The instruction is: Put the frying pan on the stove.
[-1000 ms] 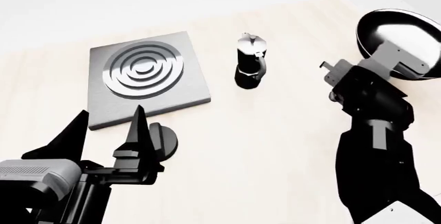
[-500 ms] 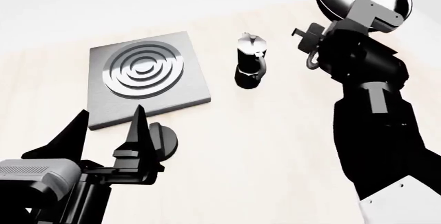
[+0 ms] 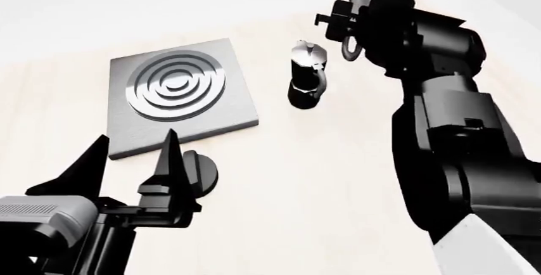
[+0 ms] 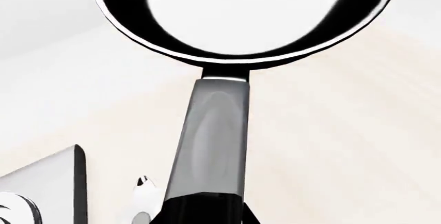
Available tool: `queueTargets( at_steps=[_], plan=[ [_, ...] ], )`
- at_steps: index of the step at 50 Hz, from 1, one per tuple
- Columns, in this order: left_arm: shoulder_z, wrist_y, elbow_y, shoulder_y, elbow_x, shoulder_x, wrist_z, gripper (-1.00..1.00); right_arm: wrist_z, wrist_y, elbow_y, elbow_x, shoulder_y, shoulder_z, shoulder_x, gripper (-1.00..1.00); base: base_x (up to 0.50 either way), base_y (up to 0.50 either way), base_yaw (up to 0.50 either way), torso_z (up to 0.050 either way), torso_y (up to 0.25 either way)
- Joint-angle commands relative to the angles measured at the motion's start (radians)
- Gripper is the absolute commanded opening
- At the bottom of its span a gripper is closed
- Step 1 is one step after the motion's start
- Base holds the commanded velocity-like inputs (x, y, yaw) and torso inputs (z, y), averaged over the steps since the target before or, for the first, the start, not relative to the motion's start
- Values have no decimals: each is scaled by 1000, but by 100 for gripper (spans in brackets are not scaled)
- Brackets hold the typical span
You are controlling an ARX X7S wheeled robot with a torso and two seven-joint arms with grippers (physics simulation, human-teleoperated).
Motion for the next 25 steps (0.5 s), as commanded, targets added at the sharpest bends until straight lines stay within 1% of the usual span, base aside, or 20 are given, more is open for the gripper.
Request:
queueTargets(
  at_steps=[1,3,8,13,17,25],
  plan=[
    [-10,7,5,2,-11,-11,-3,100,-21,-34,-19,330,56,-401,-8,-100,0,0,0,0,0],
    [-12,10,4,3,-11,-12,-3,100,-20,-45,-15,420,64,-498,-9,-100,0,0,1,0,0],
    [-20,13,8,5,-18,-20,-8,100,-19,-62,-24,587,72,-678,-9,-100,0,0,0,0,2],
    [-23,15,7,5,-20,-22,-8,100,-33,-83,-30,690,78,-794,-8,-100,0,0,1,0,2],
    [-21,11,10,4,-19,-21,-11,100,-39,-89,-39,729,83,-833,-7,-100,0,0,0,3,0],
    [-21,9,11,4,-18,-20,-13,100,-42,-67,-103,750,65,-876,1,-100,0,0,0,0,1]
  ],
)
